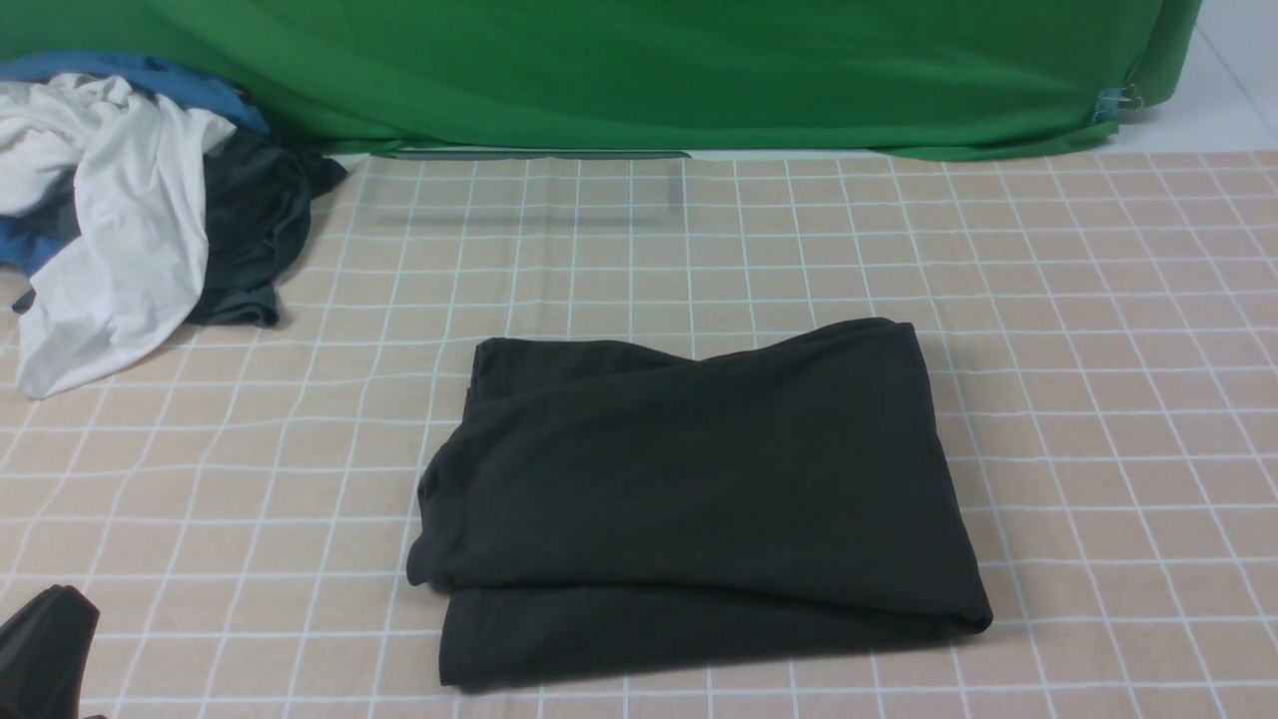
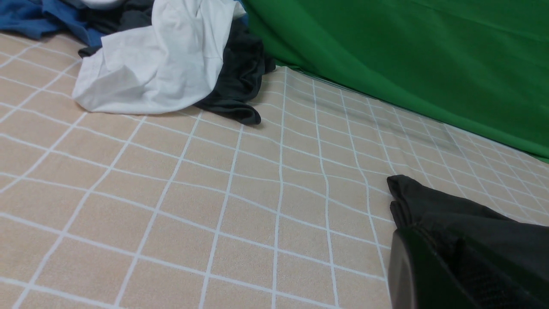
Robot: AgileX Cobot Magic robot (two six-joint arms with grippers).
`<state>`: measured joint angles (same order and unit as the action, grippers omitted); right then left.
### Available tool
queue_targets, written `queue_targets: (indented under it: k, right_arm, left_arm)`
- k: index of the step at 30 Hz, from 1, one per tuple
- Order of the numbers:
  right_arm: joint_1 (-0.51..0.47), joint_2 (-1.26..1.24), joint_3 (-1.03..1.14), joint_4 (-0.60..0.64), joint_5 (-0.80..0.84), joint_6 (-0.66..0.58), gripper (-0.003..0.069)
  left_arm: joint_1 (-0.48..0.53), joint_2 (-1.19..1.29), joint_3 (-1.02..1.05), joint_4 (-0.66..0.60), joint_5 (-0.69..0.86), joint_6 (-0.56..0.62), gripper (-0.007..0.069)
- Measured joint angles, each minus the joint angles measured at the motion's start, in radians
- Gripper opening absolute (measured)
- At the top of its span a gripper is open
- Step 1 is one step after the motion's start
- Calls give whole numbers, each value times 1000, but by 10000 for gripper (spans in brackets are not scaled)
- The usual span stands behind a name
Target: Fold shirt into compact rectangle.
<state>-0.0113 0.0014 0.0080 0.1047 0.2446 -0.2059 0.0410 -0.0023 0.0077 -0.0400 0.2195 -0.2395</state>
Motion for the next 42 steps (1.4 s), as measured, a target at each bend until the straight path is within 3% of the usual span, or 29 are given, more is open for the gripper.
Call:
queue_targets:
  k: [42]
  right_arm:
    - [0,-2,0,0,1,22,237]
  left_arm:
    - [0,0,0,0,1,15,13]
